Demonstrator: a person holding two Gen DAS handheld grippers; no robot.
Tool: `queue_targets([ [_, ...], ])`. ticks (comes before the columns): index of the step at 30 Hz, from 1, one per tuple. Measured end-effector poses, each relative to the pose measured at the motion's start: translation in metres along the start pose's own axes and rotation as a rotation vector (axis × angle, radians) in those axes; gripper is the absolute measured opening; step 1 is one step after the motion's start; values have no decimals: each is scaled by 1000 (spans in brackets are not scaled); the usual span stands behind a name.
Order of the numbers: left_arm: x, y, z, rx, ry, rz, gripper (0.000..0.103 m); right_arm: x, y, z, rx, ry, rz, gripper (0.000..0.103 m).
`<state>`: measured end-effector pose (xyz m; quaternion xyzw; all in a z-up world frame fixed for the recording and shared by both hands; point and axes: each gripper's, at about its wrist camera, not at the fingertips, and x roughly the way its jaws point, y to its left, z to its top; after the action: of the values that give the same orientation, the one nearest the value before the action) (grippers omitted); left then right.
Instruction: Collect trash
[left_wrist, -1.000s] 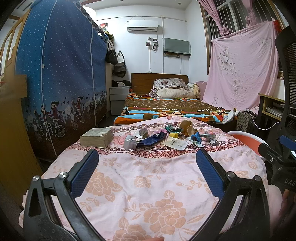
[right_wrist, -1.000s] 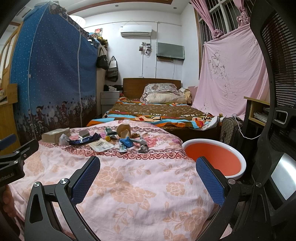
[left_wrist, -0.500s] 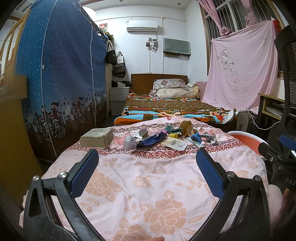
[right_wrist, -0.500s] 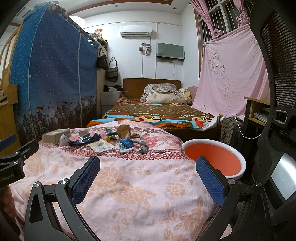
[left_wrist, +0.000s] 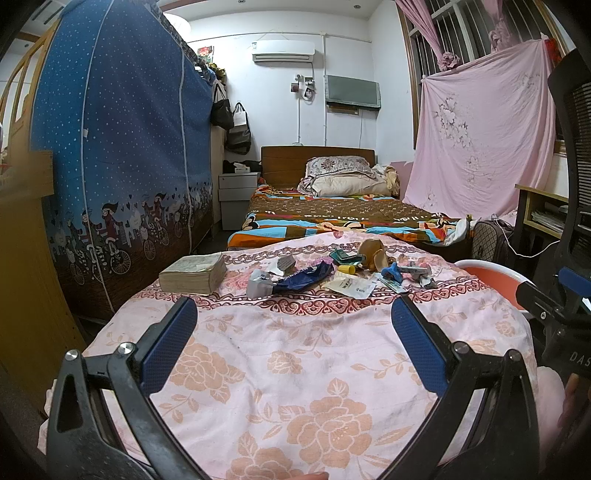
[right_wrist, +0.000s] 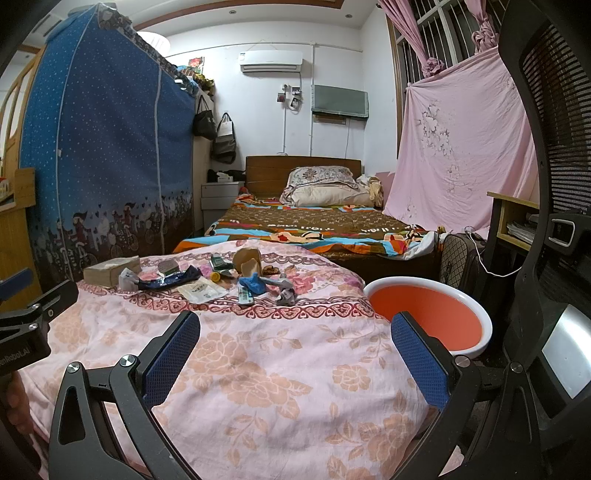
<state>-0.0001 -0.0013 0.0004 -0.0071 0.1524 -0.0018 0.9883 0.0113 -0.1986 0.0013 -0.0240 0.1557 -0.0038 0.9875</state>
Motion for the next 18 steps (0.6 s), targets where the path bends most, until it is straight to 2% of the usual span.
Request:
queue_targets([
  [18,-1,-1,-4,1,1,-2,92,1,-1,0,1,0,1,103],
])
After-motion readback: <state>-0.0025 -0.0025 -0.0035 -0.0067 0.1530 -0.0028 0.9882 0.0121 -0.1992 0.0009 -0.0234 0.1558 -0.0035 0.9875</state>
